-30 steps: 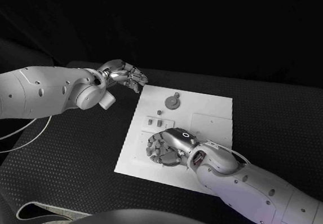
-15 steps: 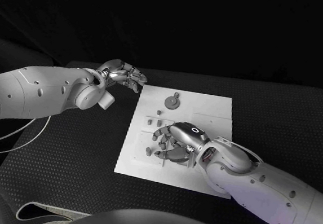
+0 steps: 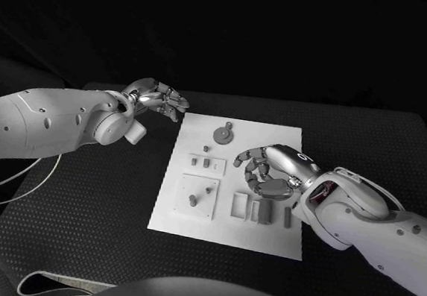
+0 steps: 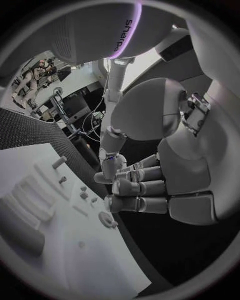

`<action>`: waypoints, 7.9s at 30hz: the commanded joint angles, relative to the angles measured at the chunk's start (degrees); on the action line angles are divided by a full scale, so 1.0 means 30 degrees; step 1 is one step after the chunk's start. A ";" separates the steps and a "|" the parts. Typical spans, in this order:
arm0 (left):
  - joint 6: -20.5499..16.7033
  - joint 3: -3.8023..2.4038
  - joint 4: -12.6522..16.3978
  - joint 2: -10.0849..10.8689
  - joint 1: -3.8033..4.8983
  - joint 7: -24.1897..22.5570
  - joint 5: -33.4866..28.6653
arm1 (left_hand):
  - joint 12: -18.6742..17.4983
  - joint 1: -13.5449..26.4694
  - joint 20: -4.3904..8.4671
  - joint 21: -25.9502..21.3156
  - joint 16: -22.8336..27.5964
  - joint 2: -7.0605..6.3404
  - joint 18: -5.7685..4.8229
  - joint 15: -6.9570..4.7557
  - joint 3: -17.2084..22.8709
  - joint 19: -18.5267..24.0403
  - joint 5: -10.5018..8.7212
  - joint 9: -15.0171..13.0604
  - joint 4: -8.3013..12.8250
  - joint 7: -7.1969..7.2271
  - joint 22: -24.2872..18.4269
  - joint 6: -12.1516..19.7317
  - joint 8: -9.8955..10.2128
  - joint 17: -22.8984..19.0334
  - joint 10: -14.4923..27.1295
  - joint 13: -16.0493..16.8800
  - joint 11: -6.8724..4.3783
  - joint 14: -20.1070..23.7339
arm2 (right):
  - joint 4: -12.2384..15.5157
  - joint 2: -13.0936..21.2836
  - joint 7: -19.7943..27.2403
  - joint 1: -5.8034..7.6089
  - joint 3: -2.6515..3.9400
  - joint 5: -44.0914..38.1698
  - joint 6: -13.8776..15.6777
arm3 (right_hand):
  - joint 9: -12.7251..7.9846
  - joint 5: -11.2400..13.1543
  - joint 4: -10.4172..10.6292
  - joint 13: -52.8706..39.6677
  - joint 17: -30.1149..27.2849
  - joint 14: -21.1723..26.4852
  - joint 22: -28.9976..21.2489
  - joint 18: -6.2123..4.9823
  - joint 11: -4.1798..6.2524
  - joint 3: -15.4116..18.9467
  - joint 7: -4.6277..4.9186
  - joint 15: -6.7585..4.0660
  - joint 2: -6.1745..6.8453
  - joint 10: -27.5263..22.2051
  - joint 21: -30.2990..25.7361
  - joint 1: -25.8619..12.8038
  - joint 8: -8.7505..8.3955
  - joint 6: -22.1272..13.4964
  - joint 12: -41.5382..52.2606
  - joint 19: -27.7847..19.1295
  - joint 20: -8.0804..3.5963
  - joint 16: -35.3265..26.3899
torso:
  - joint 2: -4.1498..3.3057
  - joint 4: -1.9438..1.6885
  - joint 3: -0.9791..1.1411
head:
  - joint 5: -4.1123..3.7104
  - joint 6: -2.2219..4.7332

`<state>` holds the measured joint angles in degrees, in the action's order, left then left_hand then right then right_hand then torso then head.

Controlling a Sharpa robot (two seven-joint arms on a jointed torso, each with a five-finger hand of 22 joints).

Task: Assemble the parts on the task board

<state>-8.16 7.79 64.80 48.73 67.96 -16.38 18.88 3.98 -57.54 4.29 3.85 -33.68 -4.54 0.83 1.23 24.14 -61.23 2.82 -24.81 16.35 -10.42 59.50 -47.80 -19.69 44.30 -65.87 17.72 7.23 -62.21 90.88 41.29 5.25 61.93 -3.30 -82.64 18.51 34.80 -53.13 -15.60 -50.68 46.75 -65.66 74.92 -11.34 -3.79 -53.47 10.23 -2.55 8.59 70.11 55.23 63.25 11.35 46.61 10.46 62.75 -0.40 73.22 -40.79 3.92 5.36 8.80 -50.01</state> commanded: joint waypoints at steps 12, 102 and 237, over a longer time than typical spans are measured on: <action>0.0362 0.0013 -0.0247 -0.0157 -0.0161 -0.0103 -0.0100 | 0.0037 0.0207 0.0041 0.0087 0.0112 -0.0014 -0.0078 -0.0003 -0.0145 0.0126 0.0040 0.0031 -0.0028 -0.0033 -0.0034 0.0135 -0.0129 0.0035 0.0116 -0.0025 -0.0059 0.0087 | -0.0306 0.1451 -0.1399 0.0001 -0.0037 0.0399 -0.0602 | 0.0343 0.3725 0.0328 -0.0535 -0.0002 0.0255 0.0397 -0.1213 -0.0158 0.1829 0.0145 0.0205 0.0949 -0.0608 0.0442 -0.1995 0.0135 -0.0484 0.0072 0.0048 0.0131 0.0254 | 0.0109 0.0227 0.0206 | -0.0966 0.0131; 0.1056 0.0158 -0.0193 -0.0161 -0.0271 0.0520 0.0134 | 0.0027 0.0781 0.0017 0.0085 0.0225 0.0051 -0.0079 0.0029 -0.0147 0.0212 0.0036 0.0066 -0.0177 -0.0046 -0.0119 0.0217 -0.0191 0.0124 0.0177 -0.0139 -0.0031 0.0169 | -0.1606 -0.0264 -1.0578 -0.0020 -0.0985 0.0738 -0.8163 | 0.2729 1.6697 1.0647 -0.3867 0.3216 -0.2138 0.0147 -0.1220 0.2594 0.9696 -0.2654 -0.2410 0.2636 0.2467 0.2051 -0.4671 0.1827 0.6015 0.8166 0.1104 -0.1567 0.2182 | 0.0084 0.0132 0.0059 | -0.1463 0.0003; 0.1494 0.0169 -0.0214 -0.0333 -0.0264 0.1174 0.0837 | 0.0040 0.0918 -0.0003 0.0113 0.0288 0.0062 -0.0073 0.0048 0.0007 0.0265 0.0051 0.0097 -0.0193 -0.0063 -0.0147 0.0284 -0.0238 0.0203 0.0215 -0.0217 -0.0013 0.0200 | -0.3071 -0.2980 -1.0955 0.1995 -0.2685 0.8278 -0.6657 | 0.2649 1.5375 0.0932 -0.3298 0.3892 -0.1915 0.0236 -0.1220 0.2376 0.8113 -0.2432 -0.2199 -0.1982 0.1664 0.1535 -0.7964 0.0815 0.6135 0.8854 0.1087 -0.0968 0.0958 | 0.0083 0.0146 0.0071 | -0.1171 0.0003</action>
<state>-4.47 8.32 64.11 47.81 67.12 -12.58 21.26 3.98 -55.33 4.29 3.85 -33.01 -4.53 0.83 1.42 23.86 -60.82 2.82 -24.59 15.76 -10.63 59.14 -47.18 -20.14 44.85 -65.48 17.16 7.26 -62.02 81.77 32.39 -27.83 68.00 -11.29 -57.07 -2.60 42.76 -6.88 -12.98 -60.64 58.35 -71.40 74.92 -13.37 3.28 -29.03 2.75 -8.73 2.96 75.34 60.02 39.59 14.03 65.28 36.83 65.93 -2.96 76.43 -40.53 4.38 5.58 5.31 -50.01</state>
